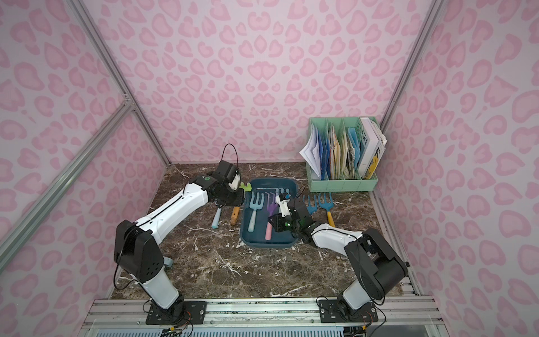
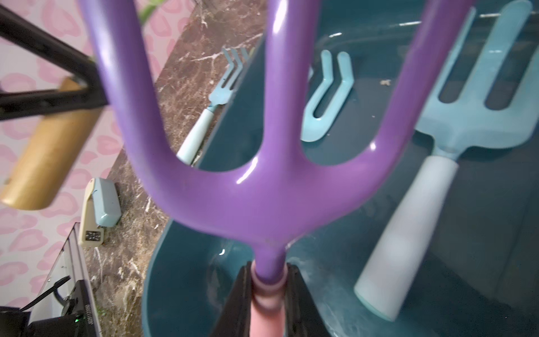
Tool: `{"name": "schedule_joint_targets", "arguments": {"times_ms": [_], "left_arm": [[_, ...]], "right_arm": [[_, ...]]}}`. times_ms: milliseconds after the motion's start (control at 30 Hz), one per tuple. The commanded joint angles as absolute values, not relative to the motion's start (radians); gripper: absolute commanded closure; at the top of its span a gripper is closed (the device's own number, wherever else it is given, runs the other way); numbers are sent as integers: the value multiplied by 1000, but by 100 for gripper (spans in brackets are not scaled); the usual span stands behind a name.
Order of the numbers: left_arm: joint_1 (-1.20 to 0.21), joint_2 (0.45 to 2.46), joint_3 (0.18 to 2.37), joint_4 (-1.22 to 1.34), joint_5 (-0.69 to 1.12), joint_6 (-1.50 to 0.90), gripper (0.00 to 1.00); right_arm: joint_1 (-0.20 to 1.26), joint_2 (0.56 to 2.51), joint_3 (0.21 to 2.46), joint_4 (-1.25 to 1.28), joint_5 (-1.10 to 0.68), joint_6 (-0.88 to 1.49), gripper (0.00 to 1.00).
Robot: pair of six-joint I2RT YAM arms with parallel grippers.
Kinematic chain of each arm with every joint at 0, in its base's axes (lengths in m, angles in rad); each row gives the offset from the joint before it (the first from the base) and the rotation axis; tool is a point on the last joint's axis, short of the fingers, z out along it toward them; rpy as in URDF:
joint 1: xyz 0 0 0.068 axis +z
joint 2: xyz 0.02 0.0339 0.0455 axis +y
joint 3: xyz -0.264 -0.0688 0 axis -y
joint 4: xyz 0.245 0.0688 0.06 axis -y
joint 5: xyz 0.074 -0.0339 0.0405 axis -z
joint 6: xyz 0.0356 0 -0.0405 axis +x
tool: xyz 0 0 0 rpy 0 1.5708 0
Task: Take the hand rake out of the storage box
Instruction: Adjust the rake in the storage box, then place the rake at the center of the board.
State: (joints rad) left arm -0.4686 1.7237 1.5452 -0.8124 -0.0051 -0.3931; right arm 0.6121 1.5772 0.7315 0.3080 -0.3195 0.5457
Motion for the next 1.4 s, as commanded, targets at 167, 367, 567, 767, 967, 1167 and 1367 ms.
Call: {"name": "schedule_joint_targets", "arguments": {"times_ms": [167, 367, 567, 767, 967, 1167, 1367], "left_arm": [[-399, 1698, 1523, -833, -226, -367, 80], [-348, 1713, 1497, -800, -319, -369, 81], [-338, 1713, 1468, -738, -358, -359, 81], [-299, 1756, 1485, -727, -425, -298, 83], [-256, 1798, 1485, -686, -457, -233, 83], [-252, 1862, 1486, -690, -491, -197, 84], [-231, 1899, 1460, -696, -443, -194, 84]], "right_arm": [[583, 1663, 819, 221, -320, 514, 73], [583, 1672, 854, 195, -316, 508, 60], [584, 1580, 842, 165, -307, 495, 50], [597, 1351, 801, 76, -275, 446, 33], [594, 1066, 744, -68, -198, 427, 24], [581, 846, 681, -171, -147, 421, 19], [532, 719, 613, -234, -121, 410, 10]]}}
